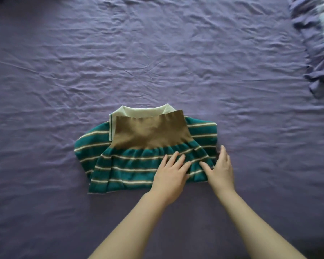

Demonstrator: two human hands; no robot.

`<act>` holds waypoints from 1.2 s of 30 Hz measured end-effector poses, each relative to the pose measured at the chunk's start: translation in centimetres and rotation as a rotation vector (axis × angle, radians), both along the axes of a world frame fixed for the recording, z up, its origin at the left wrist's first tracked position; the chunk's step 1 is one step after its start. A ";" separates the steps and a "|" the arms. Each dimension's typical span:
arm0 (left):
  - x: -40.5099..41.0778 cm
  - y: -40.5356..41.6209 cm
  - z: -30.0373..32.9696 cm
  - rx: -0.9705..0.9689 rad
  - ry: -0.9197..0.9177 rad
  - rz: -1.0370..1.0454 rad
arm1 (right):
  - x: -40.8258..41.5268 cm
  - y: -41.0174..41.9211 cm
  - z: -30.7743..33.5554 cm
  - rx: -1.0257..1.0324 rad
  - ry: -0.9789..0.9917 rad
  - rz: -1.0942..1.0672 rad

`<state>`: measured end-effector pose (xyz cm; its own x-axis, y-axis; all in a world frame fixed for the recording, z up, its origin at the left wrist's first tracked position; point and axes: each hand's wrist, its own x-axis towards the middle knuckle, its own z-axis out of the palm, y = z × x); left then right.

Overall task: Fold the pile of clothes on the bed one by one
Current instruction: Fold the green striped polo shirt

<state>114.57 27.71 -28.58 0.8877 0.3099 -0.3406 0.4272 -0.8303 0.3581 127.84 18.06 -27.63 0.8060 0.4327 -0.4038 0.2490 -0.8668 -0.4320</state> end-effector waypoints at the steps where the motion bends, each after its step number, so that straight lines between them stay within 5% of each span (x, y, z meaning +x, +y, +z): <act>1: 0.3 -0.2 -0.3 -0.023 0.061 0.009 | 0.2 0.0 0.0 0.030 0.053 -0.038; 6: 2.0 0.2 1.4 -0.202 -0.098 0.329 | 2.1 0.4 0.8 0.320 0.365 -0.137; 10: 4.6 0.3 4.3 -0.975 -0.269 0.875 | 2.6 1.0 1.5 0.525 0.667 -0.174; 13: 6.3 0.8 5.1 -1.209 -0.300 1.054 | 2.8 1.6 1.9 0.572 0.785 -0.189; 23: 3.9 7.1 7.0 -1.502 -0.363 1.164 | -2.6 6.4 5.5 0.591 0.862 0.218; 29: -0.9 12.1 7.7 -1.188 -0.399 1.275 | -9.2 10.4 6.8 0.565 0.666 0.344; 36: -8.5 15.6 7.0 -1.378 -0.498 1.428 | -16.0 12.7 6.3 0.471 0.463 0.513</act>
<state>106.08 43.31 -21.61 0.3694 0.5281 -0.7646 0.0808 0.8014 0.5926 111.83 30.72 -21.31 0.2601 0.9071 -0.3308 0.2713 -0.3974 -0.8766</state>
